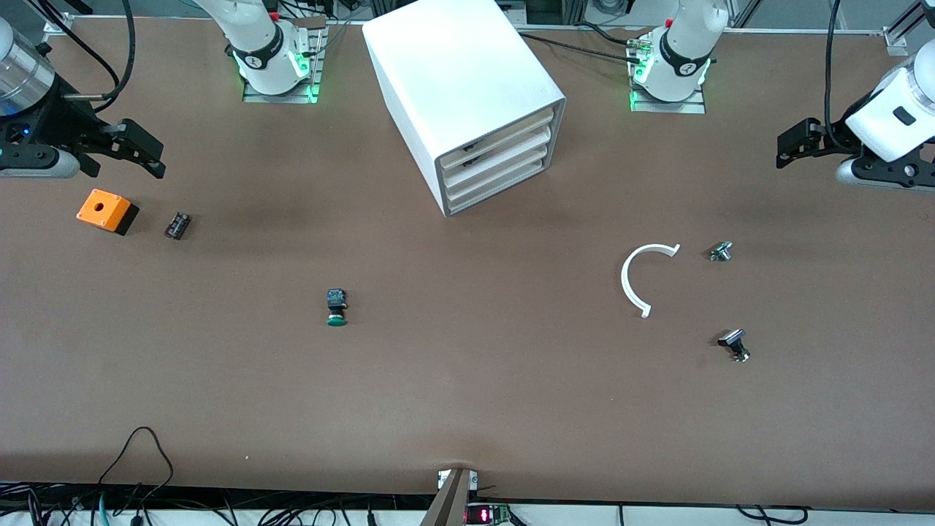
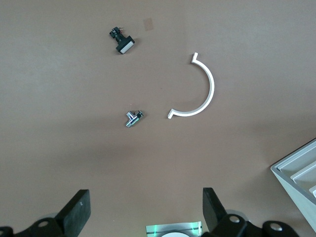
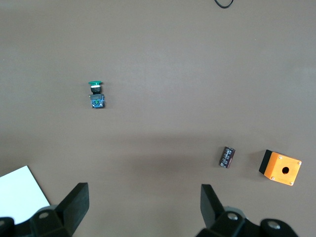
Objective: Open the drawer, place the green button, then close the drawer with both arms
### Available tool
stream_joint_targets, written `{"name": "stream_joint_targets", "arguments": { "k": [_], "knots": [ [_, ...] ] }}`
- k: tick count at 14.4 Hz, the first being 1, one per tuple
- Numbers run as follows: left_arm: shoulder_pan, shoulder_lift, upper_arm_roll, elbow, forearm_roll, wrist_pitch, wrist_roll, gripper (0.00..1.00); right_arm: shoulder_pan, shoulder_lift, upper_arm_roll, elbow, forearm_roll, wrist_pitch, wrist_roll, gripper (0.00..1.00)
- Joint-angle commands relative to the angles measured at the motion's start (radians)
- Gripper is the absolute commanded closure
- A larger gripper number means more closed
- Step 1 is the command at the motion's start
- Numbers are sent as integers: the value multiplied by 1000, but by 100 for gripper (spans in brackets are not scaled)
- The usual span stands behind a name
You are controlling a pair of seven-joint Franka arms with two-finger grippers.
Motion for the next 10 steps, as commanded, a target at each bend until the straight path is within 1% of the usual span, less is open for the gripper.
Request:
{"name": "stream_joint_targets", "arguments": {
  "k": [1,10],
  "knots": [
    [-5,18,0,36,-6,-26,-11,0,-17,0,9,17,22,-22,-17,0],
    [-5,16,-1,37,-7,-35,-13,0,-19,5,6,18,21,-23,-35,0]
  ]
}}
